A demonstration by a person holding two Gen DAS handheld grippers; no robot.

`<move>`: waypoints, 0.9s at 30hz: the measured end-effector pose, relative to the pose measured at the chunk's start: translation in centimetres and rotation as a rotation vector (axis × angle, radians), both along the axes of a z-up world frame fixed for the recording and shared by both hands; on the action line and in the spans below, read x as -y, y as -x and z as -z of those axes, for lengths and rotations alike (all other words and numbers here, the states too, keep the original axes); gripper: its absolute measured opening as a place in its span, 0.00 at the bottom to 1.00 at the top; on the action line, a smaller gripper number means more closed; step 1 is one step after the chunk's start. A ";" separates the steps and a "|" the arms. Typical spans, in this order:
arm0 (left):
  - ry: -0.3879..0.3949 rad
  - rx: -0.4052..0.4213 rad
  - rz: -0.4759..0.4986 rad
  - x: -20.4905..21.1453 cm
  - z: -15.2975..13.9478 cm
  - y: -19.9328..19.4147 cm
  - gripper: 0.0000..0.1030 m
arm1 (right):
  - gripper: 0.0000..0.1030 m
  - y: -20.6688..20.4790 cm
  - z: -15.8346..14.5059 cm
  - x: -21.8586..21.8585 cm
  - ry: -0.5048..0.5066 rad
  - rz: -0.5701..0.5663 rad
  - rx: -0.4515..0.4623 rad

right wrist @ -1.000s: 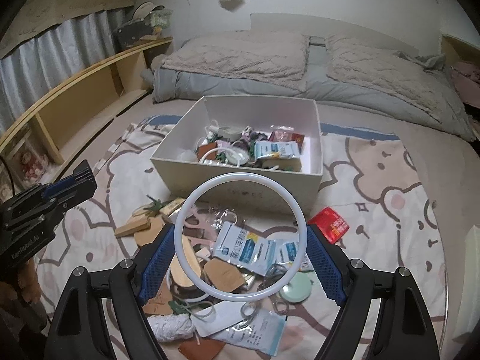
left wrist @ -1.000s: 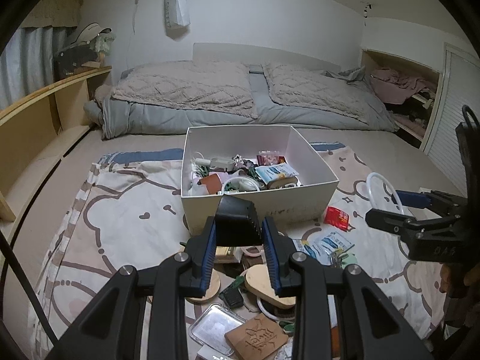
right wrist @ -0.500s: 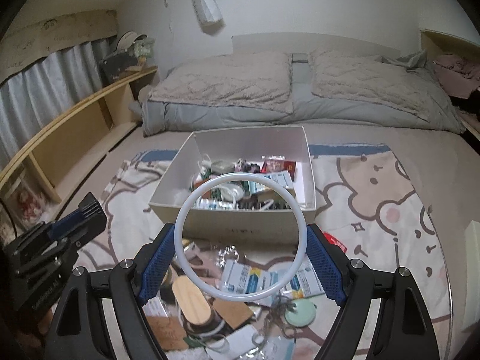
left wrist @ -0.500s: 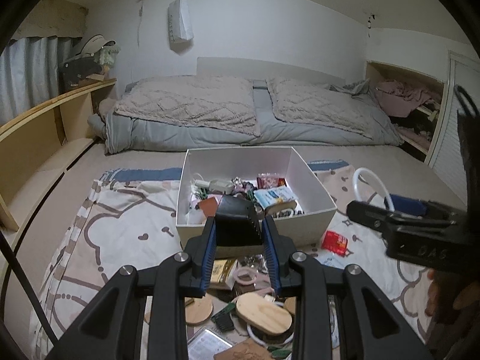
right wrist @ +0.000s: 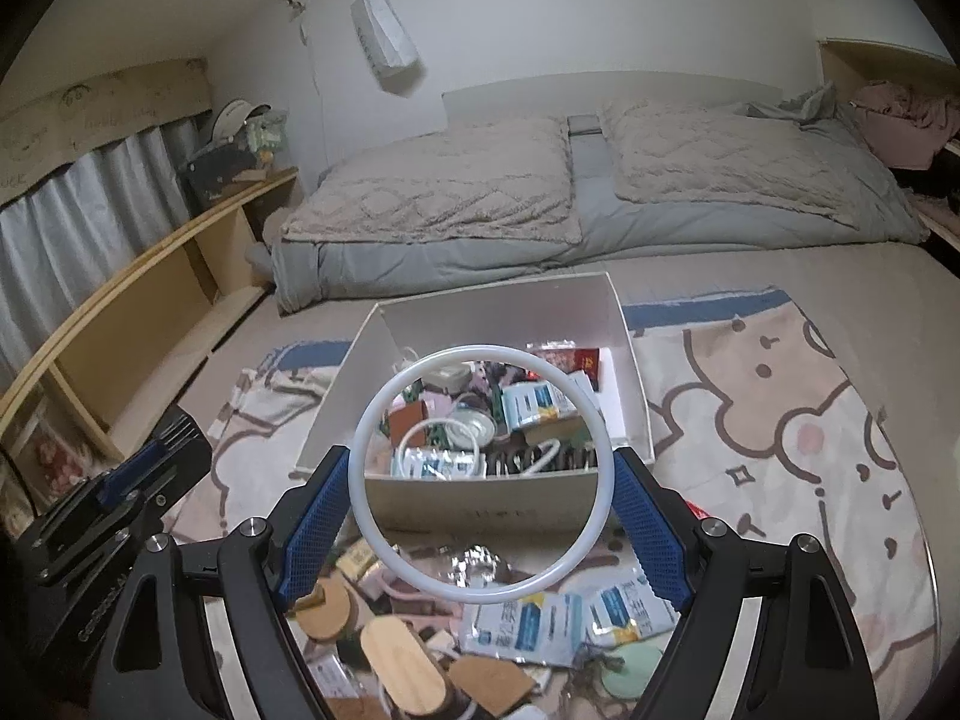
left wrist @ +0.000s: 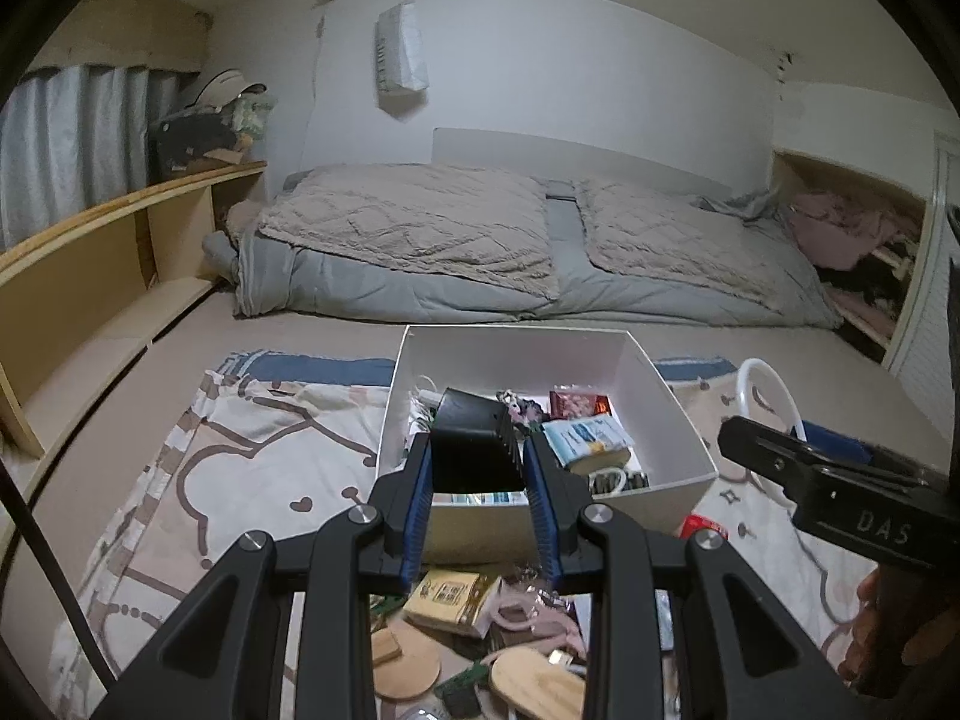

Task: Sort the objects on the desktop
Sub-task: 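Lower the black case and white ring over the box with both tools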

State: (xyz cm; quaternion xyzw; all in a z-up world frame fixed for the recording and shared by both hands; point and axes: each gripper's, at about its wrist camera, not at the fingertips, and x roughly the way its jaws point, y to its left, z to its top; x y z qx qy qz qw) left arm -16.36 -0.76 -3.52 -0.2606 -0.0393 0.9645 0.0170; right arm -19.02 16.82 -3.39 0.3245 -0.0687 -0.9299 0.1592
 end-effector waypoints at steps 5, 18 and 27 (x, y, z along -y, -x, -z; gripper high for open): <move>-0.037 -0.019 -0.014 0.5 -0.2 1.7 0.29 | 0.83 1.5 0.3 -0.4 0.011 0.012 -0.007; -0.073 0.001 -0.064 1.2 2.0 6.3 0.29 | 0.83 5.3 2.1 -2.2 0.006 0.044 0.006; -0.064 0.044 -0.051 -0.5 4.3 9.5 0.29 | 0.83 7.4 3.9 -2.1 0.003 0.046 0.039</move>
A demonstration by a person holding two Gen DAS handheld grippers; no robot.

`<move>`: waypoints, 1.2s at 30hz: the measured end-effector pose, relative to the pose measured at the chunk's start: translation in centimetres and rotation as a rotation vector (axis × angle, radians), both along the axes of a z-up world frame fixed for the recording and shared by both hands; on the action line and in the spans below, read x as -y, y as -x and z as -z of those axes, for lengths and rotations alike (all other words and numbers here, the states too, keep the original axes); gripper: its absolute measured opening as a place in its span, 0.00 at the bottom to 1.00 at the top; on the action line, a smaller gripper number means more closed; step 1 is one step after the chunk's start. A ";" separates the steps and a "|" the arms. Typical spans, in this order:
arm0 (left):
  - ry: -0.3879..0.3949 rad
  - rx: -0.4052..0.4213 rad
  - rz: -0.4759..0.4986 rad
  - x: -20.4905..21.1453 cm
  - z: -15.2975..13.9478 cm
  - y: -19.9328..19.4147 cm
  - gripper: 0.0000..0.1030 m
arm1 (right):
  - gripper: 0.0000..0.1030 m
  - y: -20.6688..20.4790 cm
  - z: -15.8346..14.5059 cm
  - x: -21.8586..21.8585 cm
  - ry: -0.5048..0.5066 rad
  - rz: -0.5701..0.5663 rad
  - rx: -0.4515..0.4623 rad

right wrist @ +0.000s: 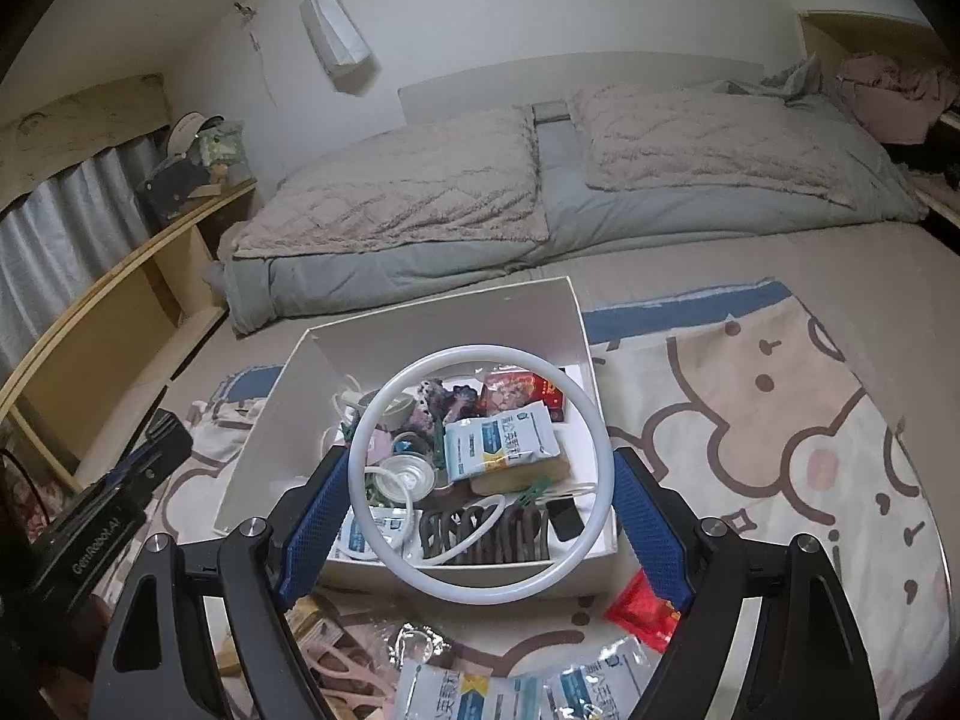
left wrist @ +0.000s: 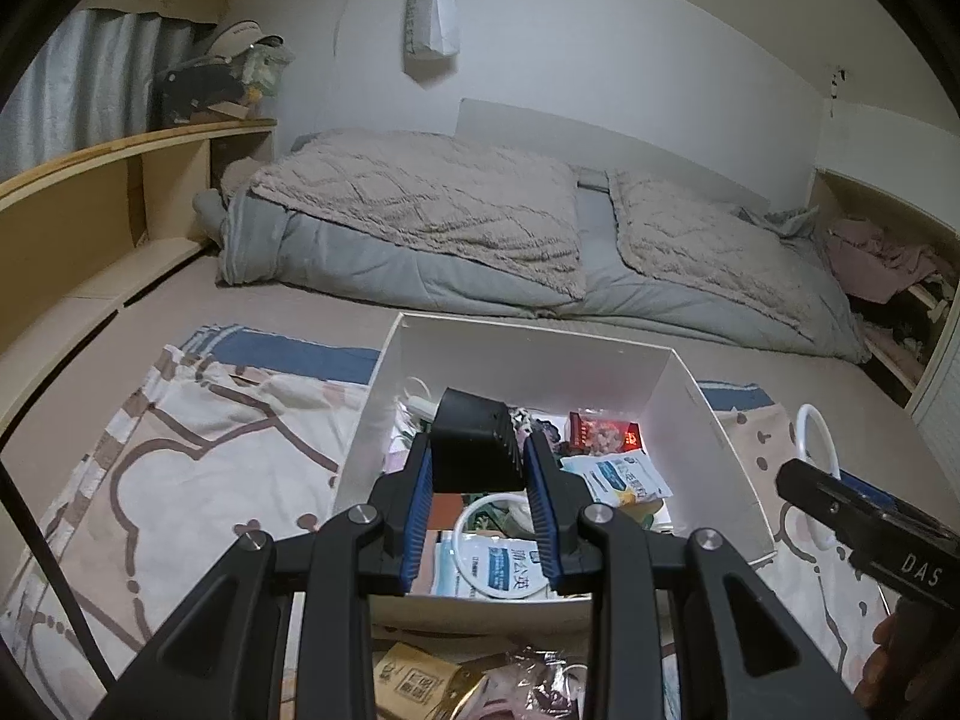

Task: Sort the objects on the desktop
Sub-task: 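Lower the black case and white ring over the box with both tools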

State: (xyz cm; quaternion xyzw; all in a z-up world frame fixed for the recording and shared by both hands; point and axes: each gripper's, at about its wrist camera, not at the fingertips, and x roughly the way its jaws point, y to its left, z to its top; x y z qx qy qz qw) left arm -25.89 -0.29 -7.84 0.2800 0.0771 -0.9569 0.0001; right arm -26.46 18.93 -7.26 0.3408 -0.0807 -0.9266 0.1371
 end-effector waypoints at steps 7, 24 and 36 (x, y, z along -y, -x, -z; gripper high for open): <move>0.021 0.030 0.023 -1.1 1.5 1.6 0.29 | 0.83 1.4 1.5 1.1 -0.012 -0.012 0.031; 0.101 0.097 0.056 -1.5 4.3 5.5 0.29 | 0.83 3.4 4.3 2.7 -0.063 -0.010 0.077; 0.116 0.201 0.031 0.0 7.3 7.1 0.29 | 0.83 4.9 5.9 3.8 -0.092 -0.005 0.093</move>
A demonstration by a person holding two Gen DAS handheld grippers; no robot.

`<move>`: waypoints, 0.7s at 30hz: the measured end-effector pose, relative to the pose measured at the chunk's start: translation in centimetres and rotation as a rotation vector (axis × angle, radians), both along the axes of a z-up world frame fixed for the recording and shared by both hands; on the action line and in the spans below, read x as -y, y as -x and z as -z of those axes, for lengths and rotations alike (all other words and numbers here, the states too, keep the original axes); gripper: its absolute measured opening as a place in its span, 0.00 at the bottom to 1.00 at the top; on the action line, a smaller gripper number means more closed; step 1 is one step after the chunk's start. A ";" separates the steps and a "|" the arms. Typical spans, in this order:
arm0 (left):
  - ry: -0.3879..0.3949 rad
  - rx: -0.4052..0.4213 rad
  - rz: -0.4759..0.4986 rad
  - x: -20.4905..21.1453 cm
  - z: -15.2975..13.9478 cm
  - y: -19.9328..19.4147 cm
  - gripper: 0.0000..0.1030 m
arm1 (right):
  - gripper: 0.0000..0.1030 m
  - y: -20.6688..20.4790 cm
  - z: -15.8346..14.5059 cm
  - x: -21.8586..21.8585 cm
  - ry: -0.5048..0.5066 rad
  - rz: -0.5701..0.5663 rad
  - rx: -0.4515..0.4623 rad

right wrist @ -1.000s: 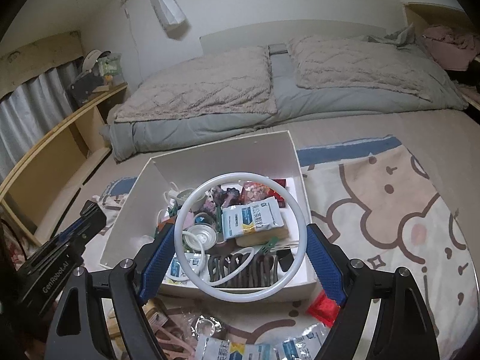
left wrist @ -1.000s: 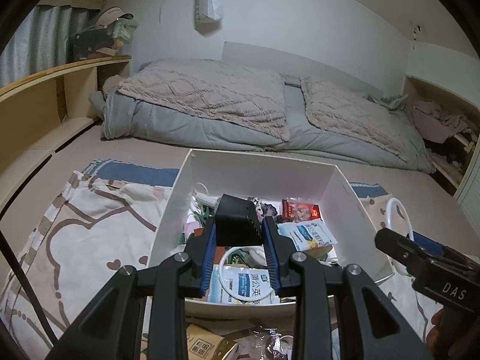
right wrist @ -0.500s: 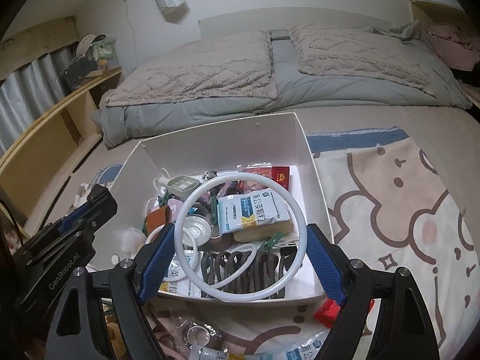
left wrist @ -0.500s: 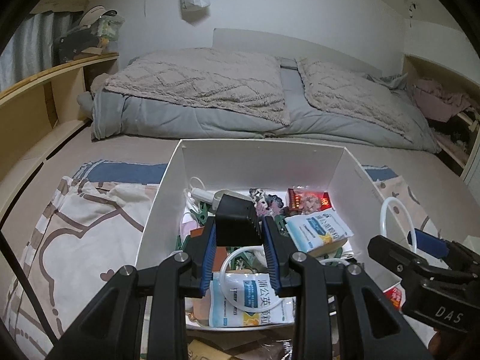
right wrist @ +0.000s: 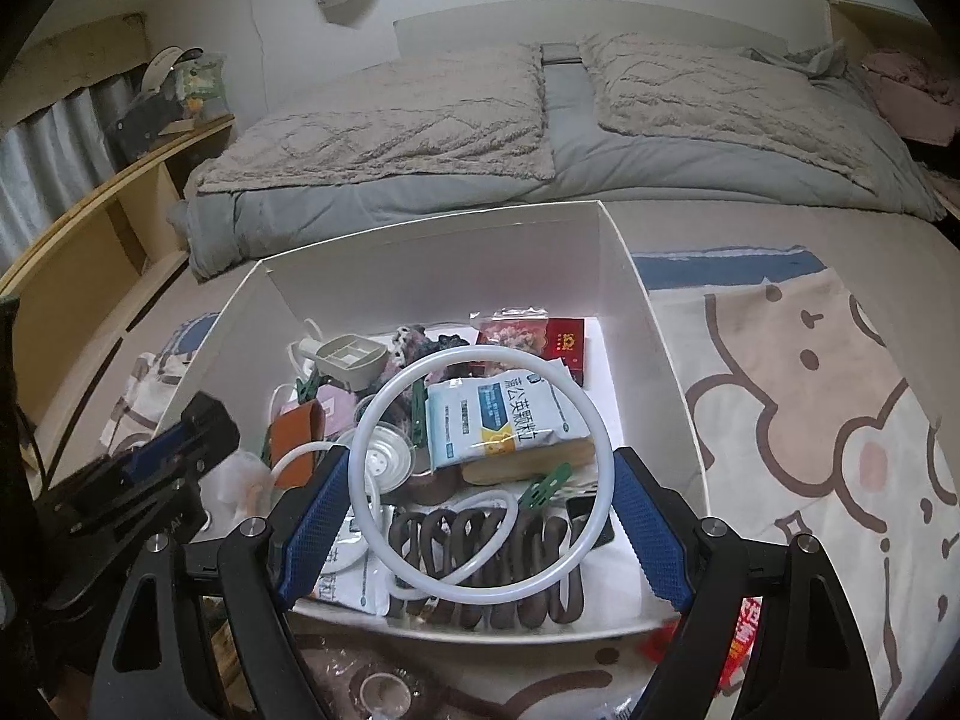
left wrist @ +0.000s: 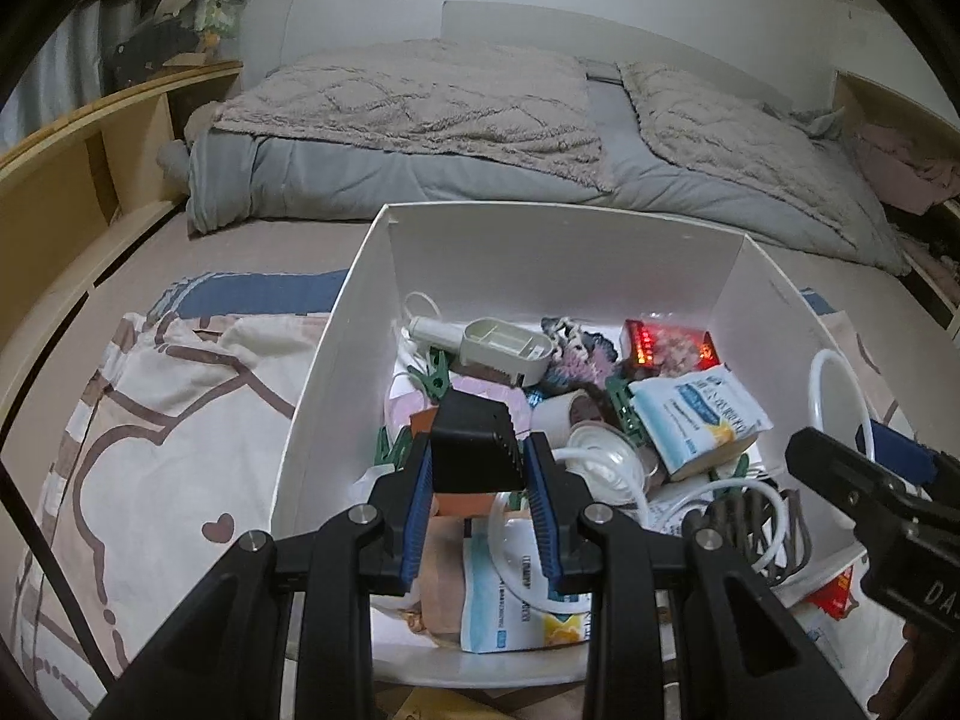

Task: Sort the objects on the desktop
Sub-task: 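Lower the black case and white ring over the box with both tools, then open the left gripper to drop the black case into the box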

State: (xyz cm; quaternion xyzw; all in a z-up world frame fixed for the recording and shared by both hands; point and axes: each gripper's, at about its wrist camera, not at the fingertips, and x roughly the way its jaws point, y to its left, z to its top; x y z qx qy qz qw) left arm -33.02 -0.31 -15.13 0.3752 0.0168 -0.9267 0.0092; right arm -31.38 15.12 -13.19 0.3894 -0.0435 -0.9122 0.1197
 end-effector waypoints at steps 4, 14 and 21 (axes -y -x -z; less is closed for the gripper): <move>0.006 0.016 0.001 0.0 0.6 0.0 0.29 | 0.83 0.5 0.3 0.3 -0.013 -0.012 0.001; -0.043 0.066 -0.027 0.1 1.4 0.4 0.48 | 0.83 1.2 0.8 -0.5 -0.004 -0.014 0.016; -0.030 0.068 -0.033 0.3 1.3 0.2 0.55 | 0.83 1.5 0.9 -0.6 0.009 -0.022 0.043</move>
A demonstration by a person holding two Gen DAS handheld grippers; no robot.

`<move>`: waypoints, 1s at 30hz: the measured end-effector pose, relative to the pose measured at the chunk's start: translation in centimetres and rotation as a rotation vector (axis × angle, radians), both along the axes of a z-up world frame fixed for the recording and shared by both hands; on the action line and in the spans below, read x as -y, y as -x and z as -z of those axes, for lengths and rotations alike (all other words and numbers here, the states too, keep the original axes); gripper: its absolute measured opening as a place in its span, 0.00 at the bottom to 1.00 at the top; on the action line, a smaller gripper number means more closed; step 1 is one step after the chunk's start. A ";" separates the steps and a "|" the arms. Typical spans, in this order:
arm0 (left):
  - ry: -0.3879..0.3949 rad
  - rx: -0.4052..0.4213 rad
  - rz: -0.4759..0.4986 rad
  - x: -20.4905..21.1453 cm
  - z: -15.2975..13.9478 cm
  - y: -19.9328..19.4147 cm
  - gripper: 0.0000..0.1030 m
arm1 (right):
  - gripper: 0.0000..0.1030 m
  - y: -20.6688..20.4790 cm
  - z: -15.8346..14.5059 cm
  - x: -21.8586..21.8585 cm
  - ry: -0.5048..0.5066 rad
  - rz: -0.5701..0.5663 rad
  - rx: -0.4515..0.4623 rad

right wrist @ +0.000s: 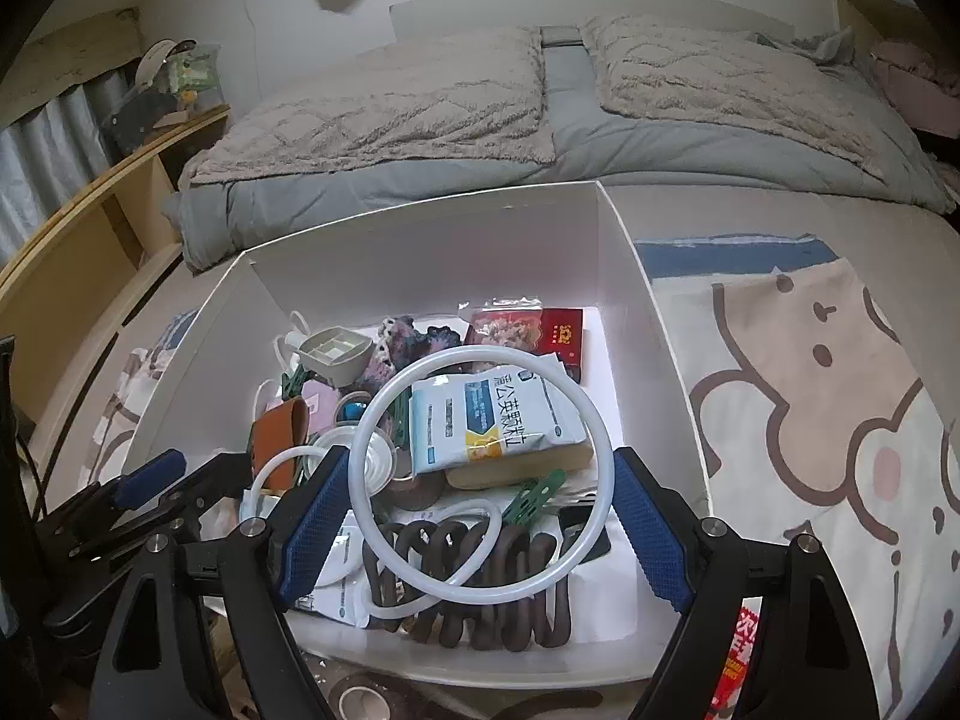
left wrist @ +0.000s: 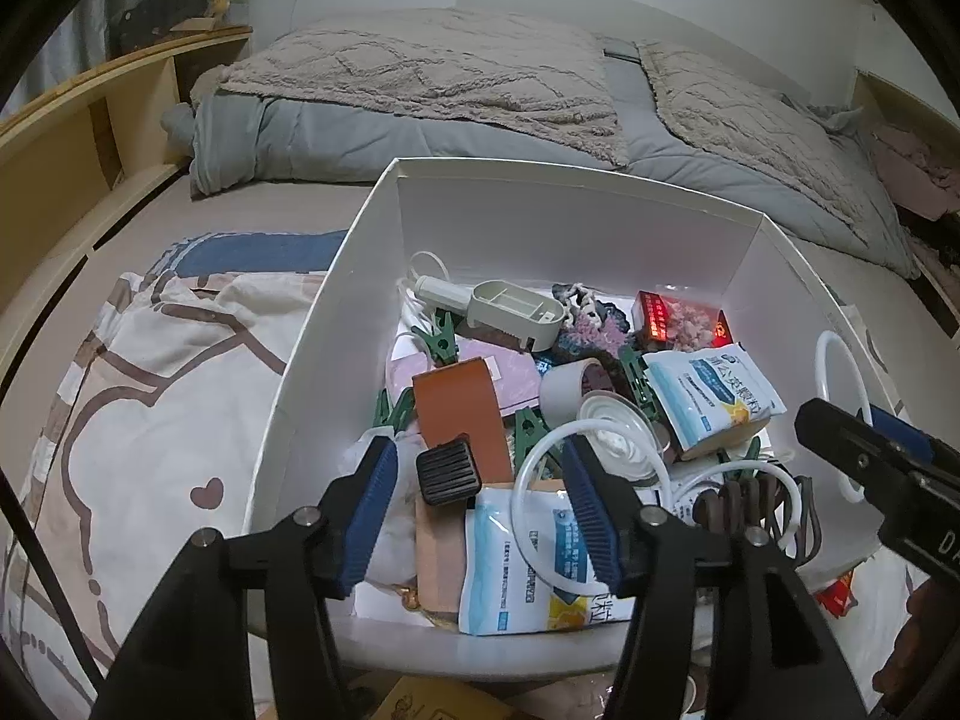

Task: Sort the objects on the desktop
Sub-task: 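Open the left gripper to drop the black case into the box, then open the right gripper to drop the white ring into the box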

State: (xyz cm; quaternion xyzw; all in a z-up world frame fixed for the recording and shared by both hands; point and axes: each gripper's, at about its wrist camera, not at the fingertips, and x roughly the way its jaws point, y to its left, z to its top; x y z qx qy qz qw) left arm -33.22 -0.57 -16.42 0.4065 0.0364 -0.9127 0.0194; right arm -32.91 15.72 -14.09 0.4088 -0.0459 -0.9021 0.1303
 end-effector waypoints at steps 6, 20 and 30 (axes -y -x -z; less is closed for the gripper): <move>0.026 -0.034 -0.013 0.4 -0.6 -0.6 0.69 | 0.83 0.5 0.3 0.0 0.032 -0.005 0.026; 0.051 -0.059 -0.026 0.8 -1.0 -0.8 0.70 | 0.83 0.4 0.9 1.7 -0.056 -0.056 0.052; 0.057 -0.048 -0.032 0.9 -0.8 -0.8 0.70 | 0.83 0.1 0.4 2.9 -0.067 -0.091 0.035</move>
